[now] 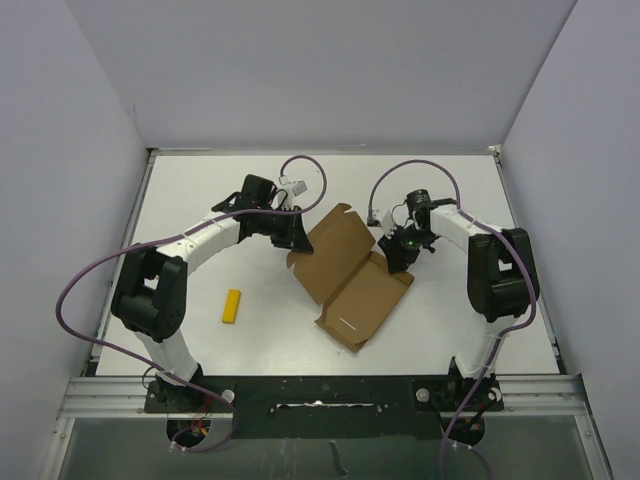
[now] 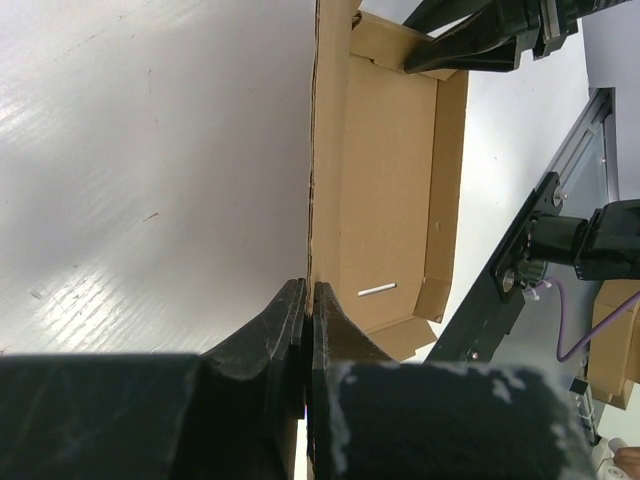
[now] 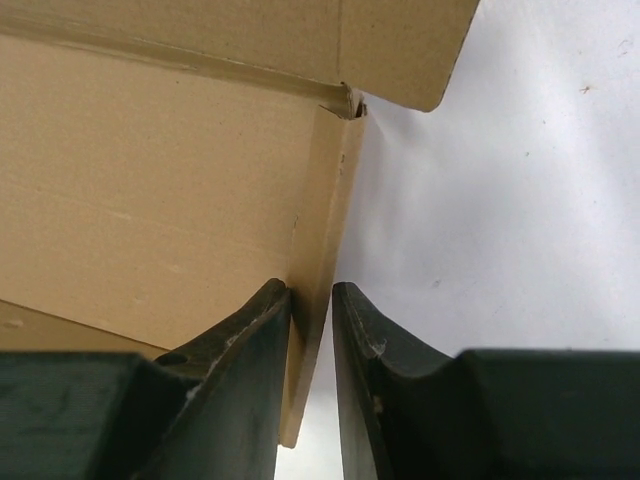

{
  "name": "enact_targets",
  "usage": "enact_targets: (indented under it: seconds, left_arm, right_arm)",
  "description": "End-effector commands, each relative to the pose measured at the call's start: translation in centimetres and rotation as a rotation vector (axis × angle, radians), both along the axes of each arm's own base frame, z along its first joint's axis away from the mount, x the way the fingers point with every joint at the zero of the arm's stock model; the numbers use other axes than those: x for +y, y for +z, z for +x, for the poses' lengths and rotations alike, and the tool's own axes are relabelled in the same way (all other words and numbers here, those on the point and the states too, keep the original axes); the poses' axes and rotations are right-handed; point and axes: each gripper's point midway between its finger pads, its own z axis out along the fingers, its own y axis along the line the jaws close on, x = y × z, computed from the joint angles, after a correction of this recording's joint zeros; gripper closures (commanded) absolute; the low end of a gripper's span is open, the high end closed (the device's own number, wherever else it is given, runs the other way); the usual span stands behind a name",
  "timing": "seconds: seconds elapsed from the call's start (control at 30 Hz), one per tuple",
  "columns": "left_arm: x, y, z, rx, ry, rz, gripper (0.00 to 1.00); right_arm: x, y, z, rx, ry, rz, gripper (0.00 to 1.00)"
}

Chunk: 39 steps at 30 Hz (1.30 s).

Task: Fold the paper box

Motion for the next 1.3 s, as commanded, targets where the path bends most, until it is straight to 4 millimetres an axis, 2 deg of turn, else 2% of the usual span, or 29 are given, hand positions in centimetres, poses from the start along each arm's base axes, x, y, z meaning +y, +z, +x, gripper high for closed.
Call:
enact_targets:
  seconds: [0.0,0.07,0.13,0.17,0.3,0.57,0.63,0.77,0.9,1.13,1.27]
  left_arm:
    - [-0.4,2.9,1.2,-0.109,-0.017,-0.048,1.00]
    - [-0.5,2.9,1.1,-0.106,-0.023,-0.049,1.00]
    - [-0.5,3.0,1.1,-0.109,-0.025,-0.049,1.00]
    - [-0.5,3.1,1.0,-0.111,-0.027,-0.049,1.00]
    - [-0.5,3.2,1.0,-0.115,-0.027,-0.048,1.00]
    - [-0.5,3.5,1.1,-0.121,-0.025,-0.049,1.00]
    - [-0.5,3.6,1.0,-0.121,-0.026,-0.051,1.00]
    - [-0.5,3.6,1.0,-0.121,-0.026,-0.052,1.00]
    - [-0.5,3.6,1.0,-0.118,-0.026,-0.052,1.00]
    - [-0.6,3.4,1.1,-0.111,-0.029,-0.054,1.00]
    - [-0.7,3.4,1.0,-0.106,-0.033,-0.058,1.00]
  right_arm:
    - [-0.6,0.9,1.1,-0.084,-0.010,-0.039,0.77]
    - [-0.9,0.8,1.4,-0.098,-0.020,-0.056,0.86]
    - [-1.2,0.7,1.8,-0.111,-0.041,-0.077,0.99]
    - [-1.4,0.7,1.9,-0.120,-0.049,-0.087,1.00]
    - [-2.0,1.1,2.6,-0.178,-0.077,-0.142,1.00]
    - [-1.8,0.8,2.6,-0.194,-0.062,-0.179,1.00]
    - [-1.6,0.8,2.4,-0.186,-0.052,-0.169,0.98]
    - [-0.8,0.9,1.9,-0.160,-0.027,-0.122,0.86]
    - [0.2,1.8,1.6,-0.149,-0.023,-0.050,0.80]
    - [1.0,2.7,1.5,-0.137,-0.048,0.042,0.75]
    - [1.1,2.9,2.5,-0.189,-0.069,0.032,0.75]
